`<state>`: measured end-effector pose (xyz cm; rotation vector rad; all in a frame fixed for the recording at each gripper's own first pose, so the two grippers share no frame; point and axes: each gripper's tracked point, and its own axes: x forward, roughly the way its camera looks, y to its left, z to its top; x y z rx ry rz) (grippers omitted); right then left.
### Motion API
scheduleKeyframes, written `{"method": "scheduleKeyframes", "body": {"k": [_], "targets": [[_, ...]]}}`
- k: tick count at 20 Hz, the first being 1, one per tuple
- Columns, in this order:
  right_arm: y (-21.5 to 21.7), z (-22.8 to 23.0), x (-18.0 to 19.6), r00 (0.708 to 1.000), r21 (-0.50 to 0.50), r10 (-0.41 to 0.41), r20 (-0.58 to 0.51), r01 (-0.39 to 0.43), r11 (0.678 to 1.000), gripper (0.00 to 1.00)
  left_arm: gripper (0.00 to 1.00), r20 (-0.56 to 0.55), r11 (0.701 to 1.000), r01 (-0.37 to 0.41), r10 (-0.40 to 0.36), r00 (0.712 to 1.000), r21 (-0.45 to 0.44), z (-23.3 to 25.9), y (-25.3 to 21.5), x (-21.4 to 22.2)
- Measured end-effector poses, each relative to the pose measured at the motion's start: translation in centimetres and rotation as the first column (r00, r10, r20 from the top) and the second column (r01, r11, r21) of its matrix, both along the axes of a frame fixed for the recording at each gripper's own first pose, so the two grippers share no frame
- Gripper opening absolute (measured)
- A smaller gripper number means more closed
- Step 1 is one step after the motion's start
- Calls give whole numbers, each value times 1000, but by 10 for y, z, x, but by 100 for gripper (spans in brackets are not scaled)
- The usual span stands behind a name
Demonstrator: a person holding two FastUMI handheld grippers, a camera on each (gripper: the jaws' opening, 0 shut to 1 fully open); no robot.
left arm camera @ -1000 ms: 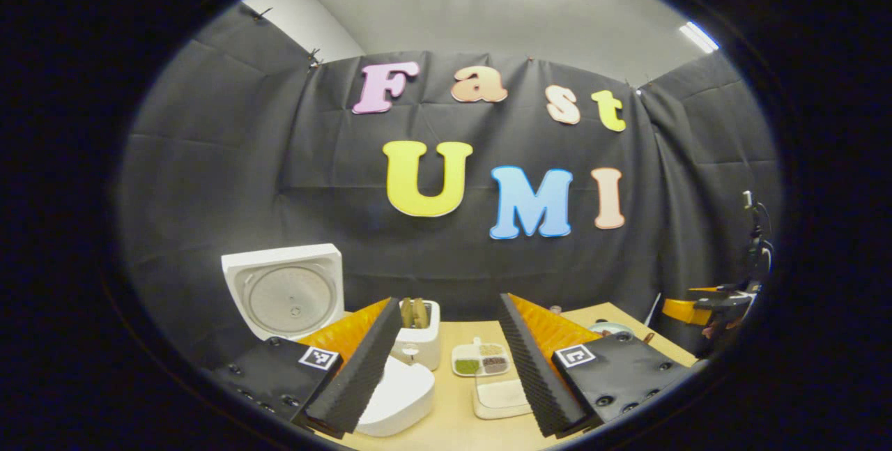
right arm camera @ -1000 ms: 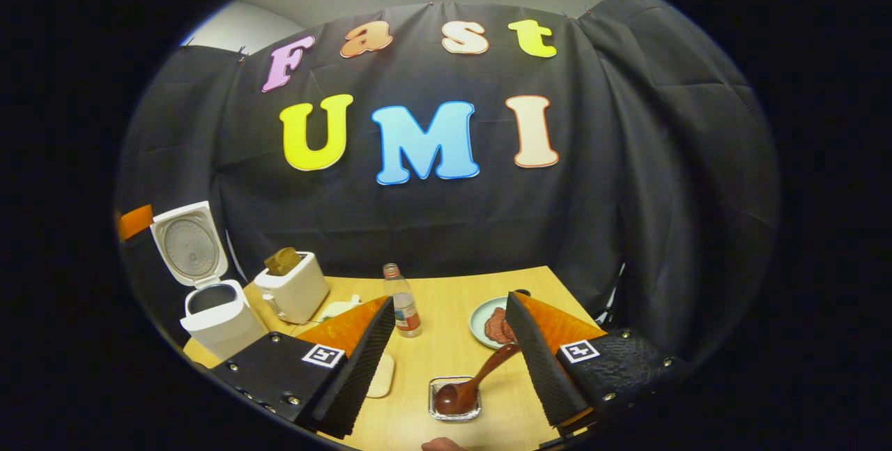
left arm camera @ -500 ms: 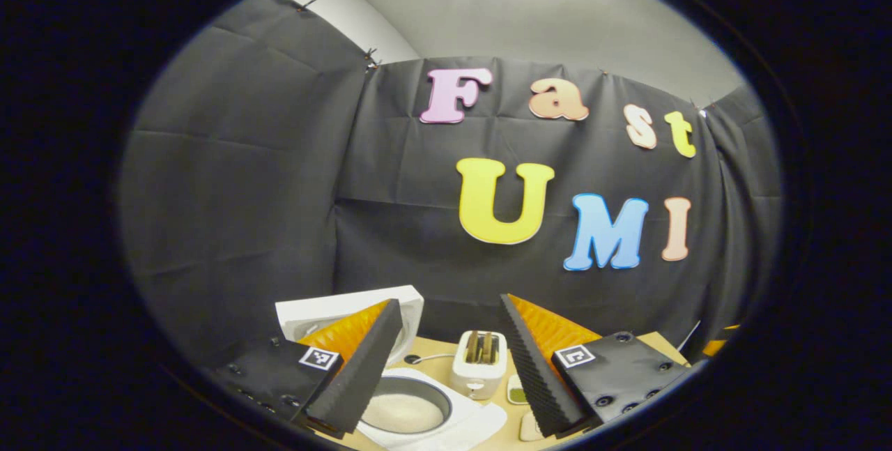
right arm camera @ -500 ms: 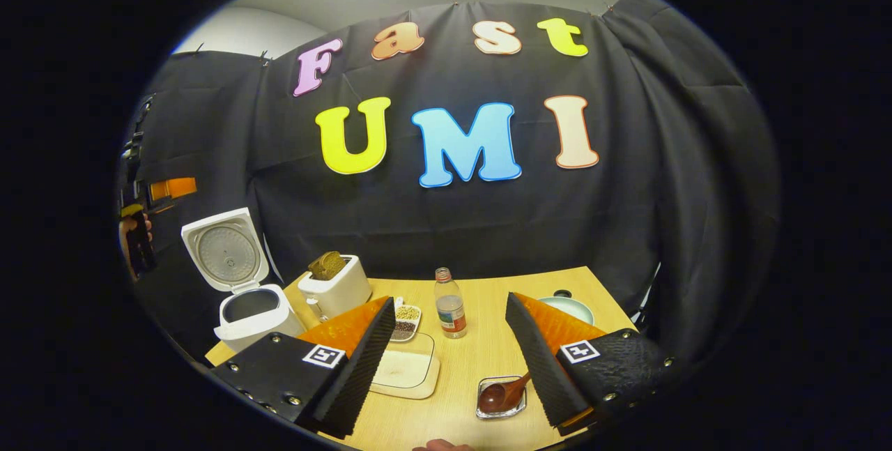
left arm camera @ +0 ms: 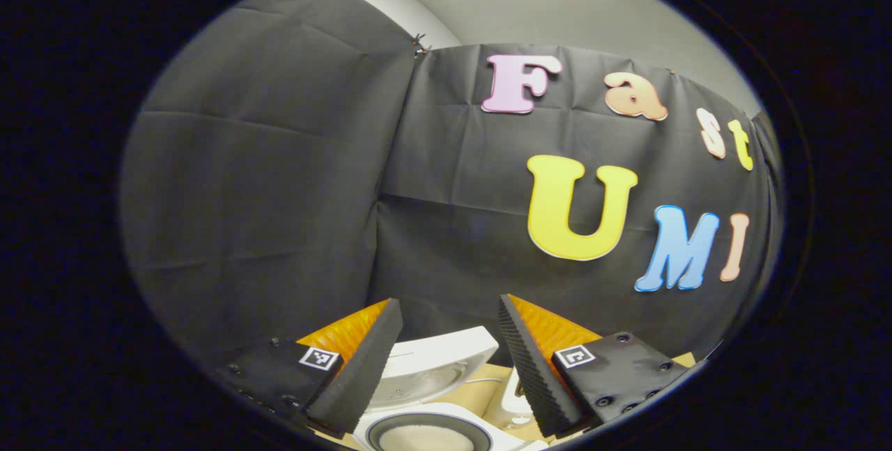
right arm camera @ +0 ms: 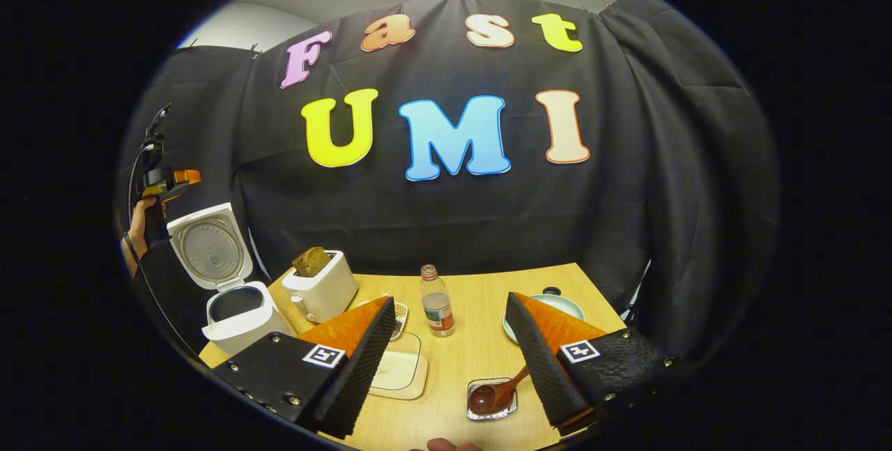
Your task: Close the left gripper, press the button to open the rice cooker; take a wooden spoon from the chopstick holder with the right hand, scoop a spoonful of rice and pour it into the rice cooker, then put the wooden spoon back into the chopstick holder.
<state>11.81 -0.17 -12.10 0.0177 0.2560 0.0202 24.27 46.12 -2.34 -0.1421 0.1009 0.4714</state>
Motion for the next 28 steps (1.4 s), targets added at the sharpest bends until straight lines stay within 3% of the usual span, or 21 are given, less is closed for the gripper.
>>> {"method": "scheduleKeyframes", "body": {"k": [7,11,12,16,23,28], "targets": [[-9,11,17,998,-30,-44,40,45,999,97,96,-106,993,-106,101,989,-42,-62,63,48],[2,15,23,998,-63,-18,58,21,998,96,92,-217,990,-119,132,967,71,-79,66,48],[5,14,25,998,-68,-10,57,14,998,96,95,-195,989,-125,137,971,76,-77,66,50],[20,16,26,998,-50,22,59,-19,999,96,98,-200,992,-103,115,973,71,-80,51,39],[32,28,15,991,-50,56,122,-50,997,96,94,-163,992,-43,62,985,120,-84,-19,-16],[29,34,4,989,-71,68,128,-60,996,96,100,-205,1000,-26,26,978,5,-137,-56,-32]]}}
